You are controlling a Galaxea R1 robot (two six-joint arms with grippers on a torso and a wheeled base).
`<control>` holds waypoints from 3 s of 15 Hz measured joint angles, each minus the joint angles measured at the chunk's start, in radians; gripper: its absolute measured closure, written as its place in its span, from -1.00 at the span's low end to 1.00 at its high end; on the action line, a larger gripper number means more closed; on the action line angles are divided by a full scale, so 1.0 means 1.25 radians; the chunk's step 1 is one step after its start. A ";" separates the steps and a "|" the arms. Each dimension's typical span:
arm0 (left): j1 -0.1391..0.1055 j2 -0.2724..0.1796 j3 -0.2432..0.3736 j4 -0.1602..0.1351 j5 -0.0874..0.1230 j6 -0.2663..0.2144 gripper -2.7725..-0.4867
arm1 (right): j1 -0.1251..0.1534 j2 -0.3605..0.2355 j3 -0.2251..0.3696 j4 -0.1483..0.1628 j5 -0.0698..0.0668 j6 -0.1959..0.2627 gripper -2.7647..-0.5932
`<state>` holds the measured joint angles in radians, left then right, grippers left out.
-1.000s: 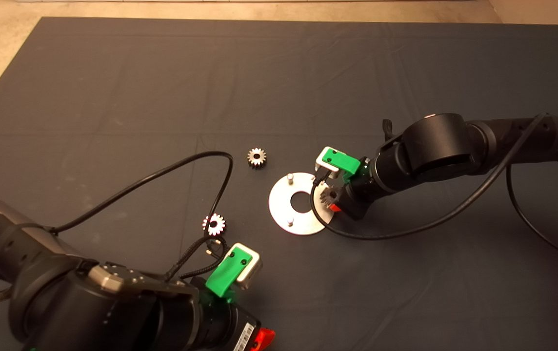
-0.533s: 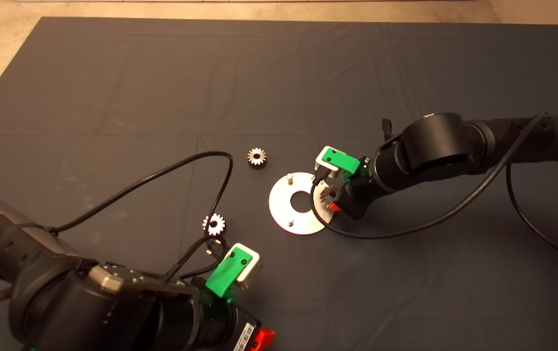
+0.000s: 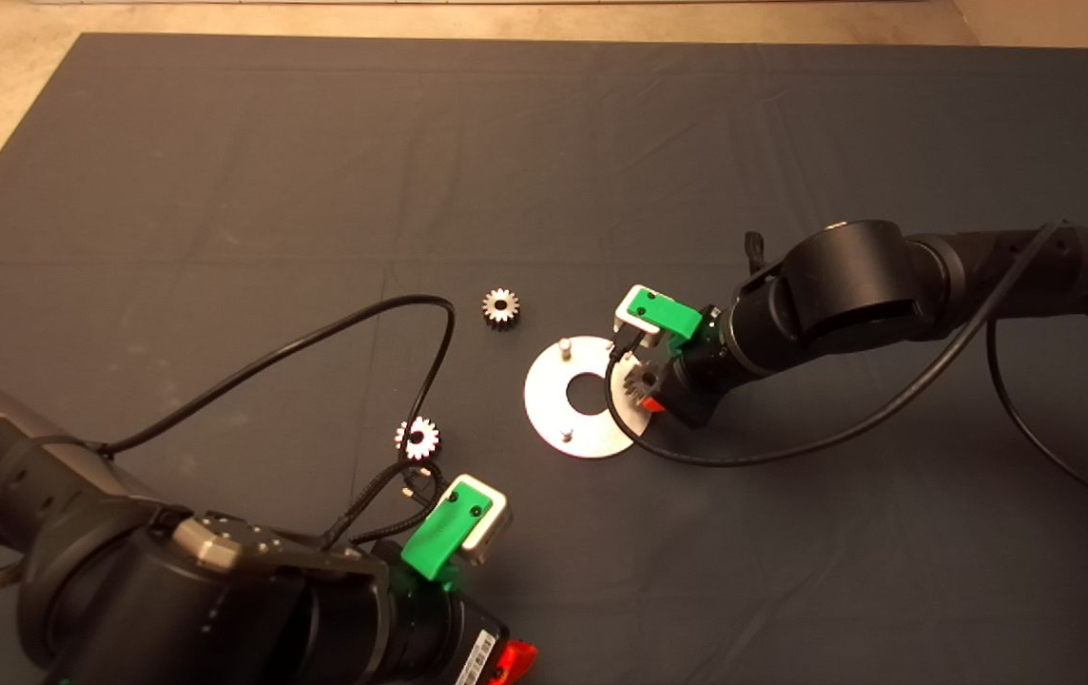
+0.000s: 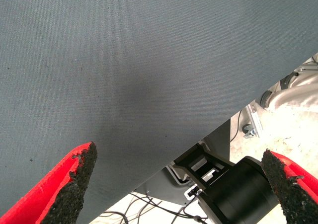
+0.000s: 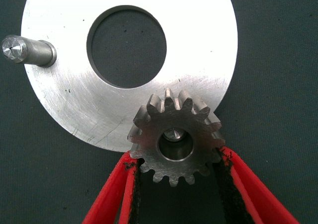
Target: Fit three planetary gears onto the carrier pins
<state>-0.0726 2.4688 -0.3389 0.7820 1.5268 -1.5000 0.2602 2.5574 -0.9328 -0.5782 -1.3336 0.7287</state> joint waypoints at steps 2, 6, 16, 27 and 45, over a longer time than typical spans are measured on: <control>0.000 0.000 0.000 0.000 0.000 0.000 -0.65 | 0.000 0.000 0.000 0.000 0.001 0.000 0.58; 0.000 0.000 0.000 0.000 0.000 0.000 -0.65 | 0.001 0.000 0.000 0.000 0.001 0.000 0.46; 0.000 0.000 0.000 0.000 0.000 0.000 -0.65 | 0.001 -0.049 0.040 0.000 0.002 0.003 0.05; -0.049 0.009 0.000 0.000 0.000 0.045 -0.65 | 0.041 -0.475 0.412 0.007 -0.052 0.080 0.05; -0.093 -0.309 -0.064 0.155 -0.001 0.478 -0.65 | 0.044 -0.579 0.433 0.008 -0.027 0.103 0.05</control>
<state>-0.1885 2.0823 -0.4191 0.9761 1.5255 -0.9021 0.3155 1.8338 -0.3915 -0.5683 -1.3668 0.8577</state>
